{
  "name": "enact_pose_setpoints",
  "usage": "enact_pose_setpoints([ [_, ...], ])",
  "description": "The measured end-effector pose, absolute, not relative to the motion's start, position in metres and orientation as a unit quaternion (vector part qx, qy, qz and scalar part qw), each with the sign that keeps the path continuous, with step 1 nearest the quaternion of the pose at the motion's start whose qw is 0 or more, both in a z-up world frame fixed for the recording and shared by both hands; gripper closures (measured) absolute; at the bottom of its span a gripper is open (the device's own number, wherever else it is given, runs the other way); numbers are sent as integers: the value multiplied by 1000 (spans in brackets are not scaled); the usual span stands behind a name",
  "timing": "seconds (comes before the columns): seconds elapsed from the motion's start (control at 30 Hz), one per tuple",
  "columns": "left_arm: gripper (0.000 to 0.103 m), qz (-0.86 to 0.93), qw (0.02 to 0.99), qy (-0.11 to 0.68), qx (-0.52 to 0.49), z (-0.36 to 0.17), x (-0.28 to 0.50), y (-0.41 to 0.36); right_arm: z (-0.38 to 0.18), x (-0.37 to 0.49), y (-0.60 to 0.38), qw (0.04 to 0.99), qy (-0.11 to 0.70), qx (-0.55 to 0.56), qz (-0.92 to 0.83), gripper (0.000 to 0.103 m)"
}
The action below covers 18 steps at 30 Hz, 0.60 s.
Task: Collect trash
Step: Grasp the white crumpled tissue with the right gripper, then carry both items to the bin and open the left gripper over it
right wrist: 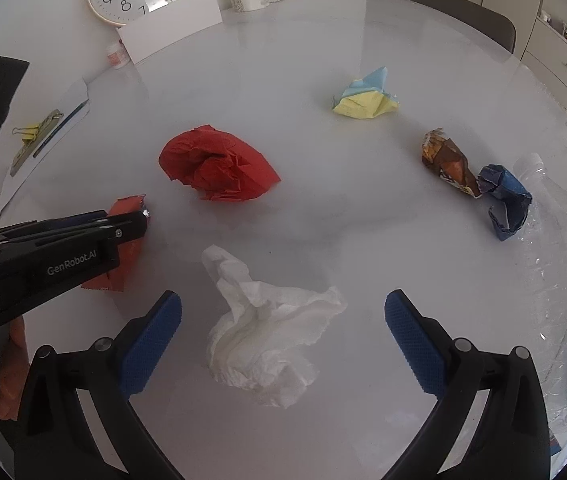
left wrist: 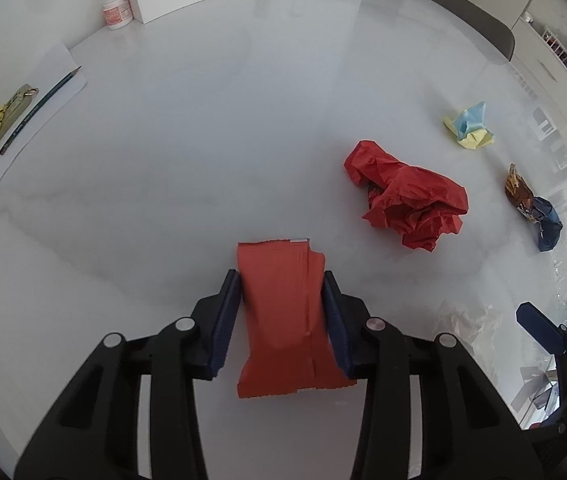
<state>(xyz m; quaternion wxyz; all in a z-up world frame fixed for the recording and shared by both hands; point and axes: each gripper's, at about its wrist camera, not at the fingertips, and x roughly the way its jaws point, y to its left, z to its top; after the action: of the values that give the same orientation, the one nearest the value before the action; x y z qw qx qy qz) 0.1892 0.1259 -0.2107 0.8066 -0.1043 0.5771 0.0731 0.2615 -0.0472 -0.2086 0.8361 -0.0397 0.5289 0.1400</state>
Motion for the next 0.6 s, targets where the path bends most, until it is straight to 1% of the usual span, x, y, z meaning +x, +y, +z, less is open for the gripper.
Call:
enact_pose_setpoints([
  [0.13, 63, 74, 808, 575, -105, -205, 177, 134, -215, 260, -46, 833, 537, -45, 126, 2],
  [0.17, 64, 75, 810, 573, -103, -202, 174, 135, -215, 259, -47, 833, 536, -45, 127, 5],
  [0.2, 64, 76, 812, 570, -100, -199, 170, 137, -216, 258, -47, 832, 537, -47, 129, 19],
  [0.27, 63, 75, 815, 566, -98, -193, 161, 139, -217, 258, -50, 831, 539, -48, 128, 35],
  [0.33, 63, 78, 817, 563, -95, -188, 152, 140, -215, 256, -56, 832, 538, -41, 130, 45],
  [0.4, 63, 80, 817, 562, -96, -185, 146, 144, -212, 251, -65, 829, 541, -26, 138, 71],
  [0.43, 63, 79, 818, 561, -98, -182, 143, 145, -211, 250, -70, 828, 543, -16, 140, 72],
  [0.6, 63, 64, 830, 547, -88, -158, 123, 142, -186, 229, -96, 833, 532, 4, 152, 73],
])
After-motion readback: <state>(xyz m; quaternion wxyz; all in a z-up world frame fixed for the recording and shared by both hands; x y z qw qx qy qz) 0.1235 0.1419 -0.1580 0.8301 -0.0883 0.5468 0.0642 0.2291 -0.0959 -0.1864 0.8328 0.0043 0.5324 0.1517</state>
